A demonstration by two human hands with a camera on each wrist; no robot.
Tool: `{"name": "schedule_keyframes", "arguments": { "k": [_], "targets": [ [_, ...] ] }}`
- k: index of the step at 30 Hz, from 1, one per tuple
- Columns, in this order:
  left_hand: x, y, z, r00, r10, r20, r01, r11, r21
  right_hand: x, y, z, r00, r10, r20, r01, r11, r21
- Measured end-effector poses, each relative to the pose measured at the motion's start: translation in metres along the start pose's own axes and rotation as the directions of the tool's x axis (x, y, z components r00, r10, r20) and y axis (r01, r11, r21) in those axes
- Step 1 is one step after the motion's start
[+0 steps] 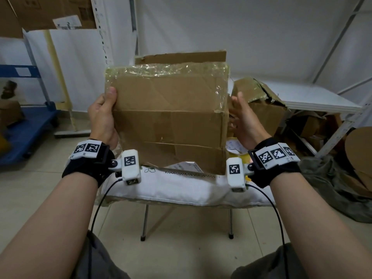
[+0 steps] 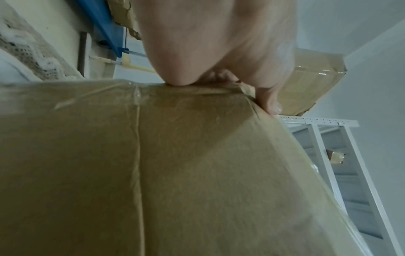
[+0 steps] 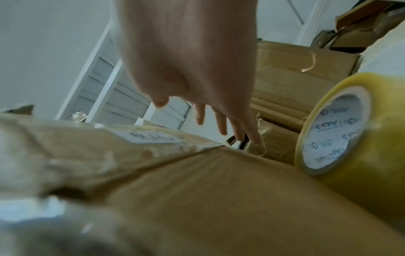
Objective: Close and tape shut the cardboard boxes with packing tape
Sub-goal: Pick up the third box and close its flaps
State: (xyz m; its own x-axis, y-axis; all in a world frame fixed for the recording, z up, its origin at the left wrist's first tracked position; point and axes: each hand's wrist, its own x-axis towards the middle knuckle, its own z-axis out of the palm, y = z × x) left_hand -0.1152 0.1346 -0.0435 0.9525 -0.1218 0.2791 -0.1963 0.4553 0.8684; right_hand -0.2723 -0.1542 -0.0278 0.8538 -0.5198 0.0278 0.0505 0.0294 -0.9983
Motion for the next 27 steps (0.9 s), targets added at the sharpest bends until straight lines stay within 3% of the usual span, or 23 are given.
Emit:
{"name": "schedule_keyframes", "arguments": {
  "k": [4,7,9,12,16,22,27],
  "targets": [
    [0.006,0.001,-0.004,0.998,0.04,-0.045,-0.043,0.997,-0.062,-0.002,0.005,-0.003,0.974,0.212,0.081,-0.2,0.97,-0.138],
    [0.01,0.002,-0.006,0.992,0.069,-0.108,-0.082,0.99,-0.114,-0.006,0.002,-0.003,0.959,0.269,0.092,-0.254,0.956,-0.15],
    [0.012,0.001,-0.006,0.987,0.079,-0.143,-0.101,0.982,-0.161,-0.01,-0.003,-0.002,0.957,0.268,0.11,-0.259,0.962,-0.087],
    [0.013,0.001,-0.006,0.981,0.059,-0.183,-0.101,0.969,-0.227,-0.017,-0.01,0.003,0.965,0.205,0.163,-0.228,0.963,0.142],
    [0.012,-0.002,-0.003,0.984,0.018,-0.179,-0.075,0.945,-0.318,-0.021,-0.015,0.01,0.974,0.113,0.194,-0.187,0.885,0.427],
    [0.006,-0.011,0.008,0.985,-0.061,-0.163,-0.003,0.929,-0.37,-0.009,-0.009,0.009,0.963,0.177,0.202,-0.264,0.759,0.596],
    [0.007,-0.014,0.012,0.987,-0.091,-0.13,0.033,0.919,-0.393,-0.002,0.006,0.007,0.933,0.155,0.326,-0.335,0.708,0.621]
  ]
}}
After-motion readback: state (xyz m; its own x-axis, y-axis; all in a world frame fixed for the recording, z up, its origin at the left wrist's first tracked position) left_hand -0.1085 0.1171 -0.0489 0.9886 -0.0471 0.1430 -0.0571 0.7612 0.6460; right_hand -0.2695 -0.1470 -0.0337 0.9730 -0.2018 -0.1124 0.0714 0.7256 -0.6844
